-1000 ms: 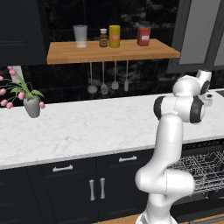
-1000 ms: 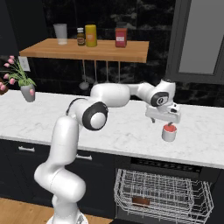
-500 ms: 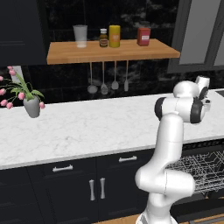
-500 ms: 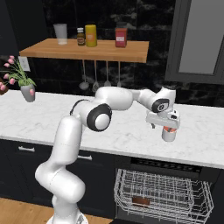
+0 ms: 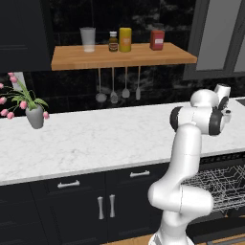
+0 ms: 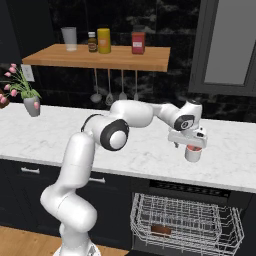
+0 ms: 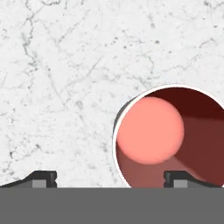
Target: Pick up the cup and bowl from the counter, place them in the dishwasher, and close the dishwasher door.
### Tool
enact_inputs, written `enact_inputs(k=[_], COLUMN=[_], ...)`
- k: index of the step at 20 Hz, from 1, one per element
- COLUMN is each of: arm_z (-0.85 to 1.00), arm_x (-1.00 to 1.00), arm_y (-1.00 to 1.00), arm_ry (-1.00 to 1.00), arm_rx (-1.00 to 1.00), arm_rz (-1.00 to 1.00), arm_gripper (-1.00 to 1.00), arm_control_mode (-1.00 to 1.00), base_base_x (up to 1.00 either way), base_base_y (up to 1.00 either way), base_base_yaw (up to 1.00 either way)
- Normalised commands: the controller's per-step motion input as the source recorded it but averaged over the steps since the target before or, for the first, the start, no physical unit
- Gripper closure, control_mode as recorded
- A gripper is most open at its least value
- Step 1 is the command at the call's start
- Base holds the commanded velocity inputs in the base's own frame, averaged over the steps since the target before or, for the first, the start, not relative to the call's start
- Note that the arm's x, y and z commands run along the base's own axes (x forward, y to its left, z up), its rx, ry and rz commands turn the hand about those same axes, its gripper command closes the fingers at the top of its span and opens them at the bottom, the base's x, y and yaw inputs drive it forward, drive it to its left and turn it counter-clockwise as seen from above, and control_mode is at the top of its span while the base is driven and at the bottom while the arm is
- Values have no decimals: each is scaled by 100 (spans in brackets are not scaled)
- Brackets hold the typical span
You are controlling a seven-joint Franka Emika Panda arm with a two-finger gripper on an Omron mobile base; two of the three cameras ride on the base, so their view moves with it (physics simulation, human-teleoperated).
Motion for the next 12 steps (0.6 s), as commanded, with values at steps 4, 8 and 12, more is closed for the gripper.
enact_inputs(k=[4, 8, 12], arm_z=[30, 27, -20], arm_x=[0, 4, 57], arm_y=[1, 0, 0], arm_ry=[-3, -4, 0], arm_rx=[0, 0, 0], arm_rz=[2, 1, 0], arm_gripper=[-100, -100, -100], arm_control_mode=[-100, -100, -100], base_base_x=[0, 0, 0], base_base_y=[0, 0, 0], base_base_yaw=[0, 0, 0])
